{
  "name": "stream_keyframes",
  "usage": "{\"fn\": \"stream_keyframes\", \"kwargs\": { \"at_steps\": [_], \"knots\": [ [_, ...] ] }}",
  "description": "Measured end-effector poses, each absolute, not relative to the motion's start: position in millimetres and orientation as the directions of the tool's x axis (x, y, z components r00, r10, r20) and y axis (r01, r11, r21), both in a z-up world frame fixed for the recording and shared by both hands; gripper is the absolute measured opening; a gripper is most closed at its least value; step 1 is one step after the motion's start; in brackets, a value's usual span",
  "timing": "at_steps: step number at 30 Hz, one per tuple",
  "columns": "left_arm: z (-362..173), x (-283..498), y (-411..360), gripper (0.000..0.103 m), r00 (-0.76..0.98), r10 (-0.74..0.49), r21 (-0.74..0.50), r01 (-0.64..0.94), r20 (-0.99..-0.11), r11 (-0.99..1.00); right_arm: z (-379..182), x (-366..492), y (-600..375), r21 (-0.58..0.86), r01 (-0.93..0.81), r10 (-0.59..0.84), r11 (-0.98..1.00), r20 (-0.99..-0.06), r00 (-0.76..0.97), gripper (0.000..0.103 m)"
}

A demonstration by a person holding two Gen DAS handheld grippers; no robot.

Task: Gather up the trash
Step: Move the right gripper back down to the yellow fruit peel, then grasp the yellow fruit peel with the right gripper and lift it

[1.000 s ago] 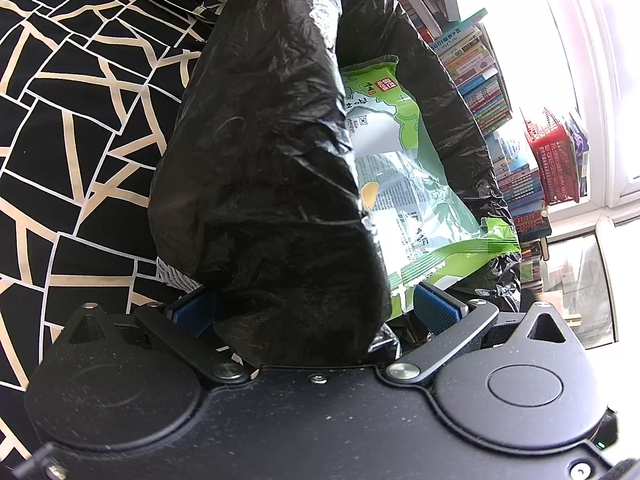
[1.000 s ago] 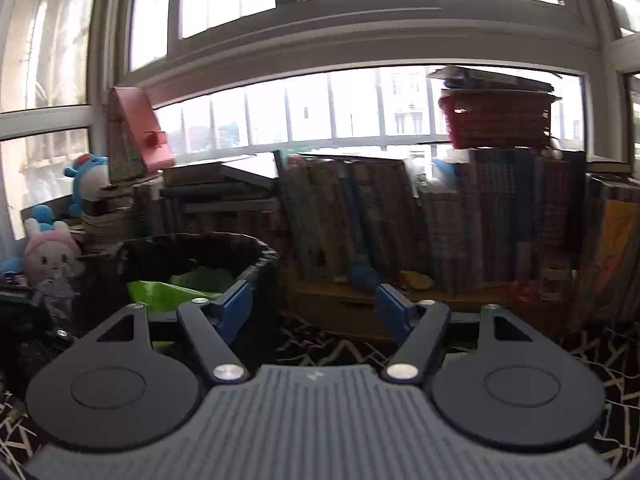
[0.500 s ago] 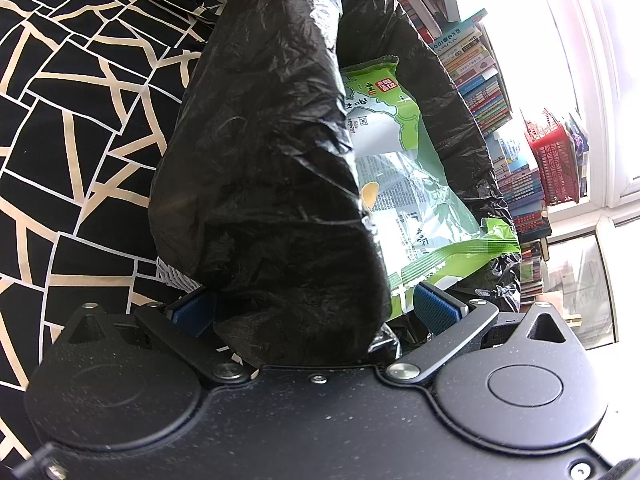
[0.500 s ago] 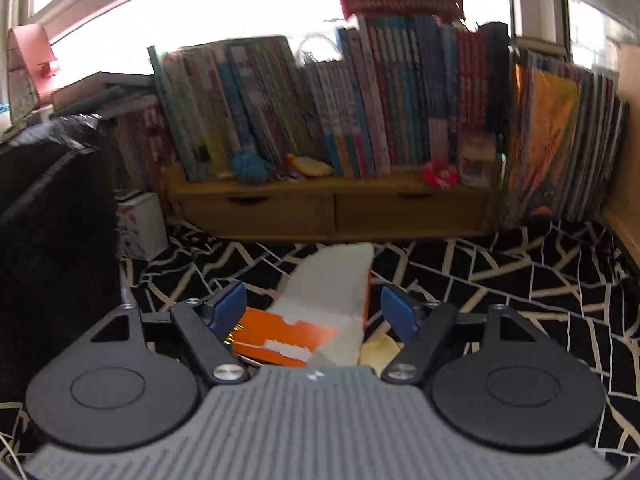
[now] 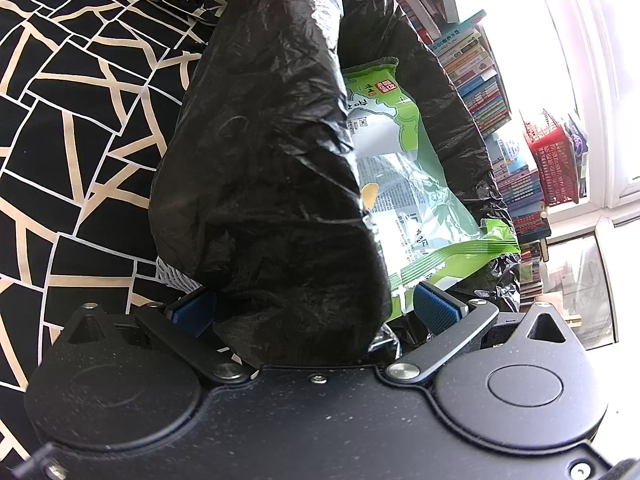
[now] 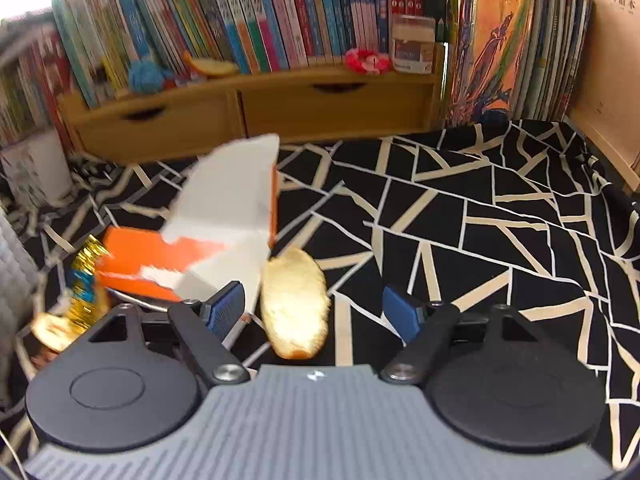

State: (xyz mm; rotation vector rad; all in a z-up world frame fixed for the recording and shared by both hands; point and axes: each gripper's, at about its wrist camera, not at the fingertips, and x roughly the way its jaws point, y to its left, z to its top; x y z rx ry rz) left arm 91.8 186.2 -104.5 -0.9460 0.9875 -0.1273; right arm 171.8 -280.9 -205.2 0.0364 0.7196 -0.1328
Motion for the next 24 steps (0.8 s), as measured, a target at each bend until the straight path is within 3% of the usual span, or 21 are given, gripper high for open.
{"fn": "stream_keyframes", "kwargs": {
  "at_steps": [6,9,11,13,18,19,24],
  "knots": [
    [-104.5,91.7,186.2,0.103,0.578,-0.488,-0.729,-0.308,-0.654,0.611,-216.2,174.2,-271.5,-0.046,0.089,-0.097,0.995,-0.663,0.742,0.084],
    [-104.5,91.6,186.2,0.103,0.578,-0.488,-0.729,-0.308,-0.653,0.611,-215.9,175.3,-269.6,-0.035,0.074,-0.079,0.997,-0.662,0.745,0.078],
    [-104.6,91.6,186.2,0.103,0.578,-0.488,-0.729,-0.308,-0.654,0.611,-215.9,175.5,-269.4,-0.019,0.066,-0.062,0.998,-0.661,0.748,0.07],
    [-104.2,91.5,186.4,0.103,0.579,-0.487,-0.729,-0.31,-0.653,0.61,-217.3,175.8,-268.4,-0.024,0.063,-0.063,0.998,-0.662,0.746,0.049],
    [-104.2,91.4,186.4,0.103,0.579,-0.488,-0.73,-0.309,-0.653,0.61,-217.1,170.3,-267.1,-0.011,0.052,-0.047,0.999,-0.639,0.768,0.036],
    [-104.2,91.4,186.4,0.103,0.58,-0.488,-0.73,-0.309,-0.653,0.61,-215.4,168.5,-267.8,0.001,0.047,-0.035,0.999,-0.633,0.774,0.018],
    [-104.0,91.2,186.5,0.103,0.58,-0.488,-0.73,-0.309,-0.652,0.61,-202.1,161.8,-264.2,-0.01,0.034,-0.032,0.999,-0.611,0.791,0.015]
  ]
}}
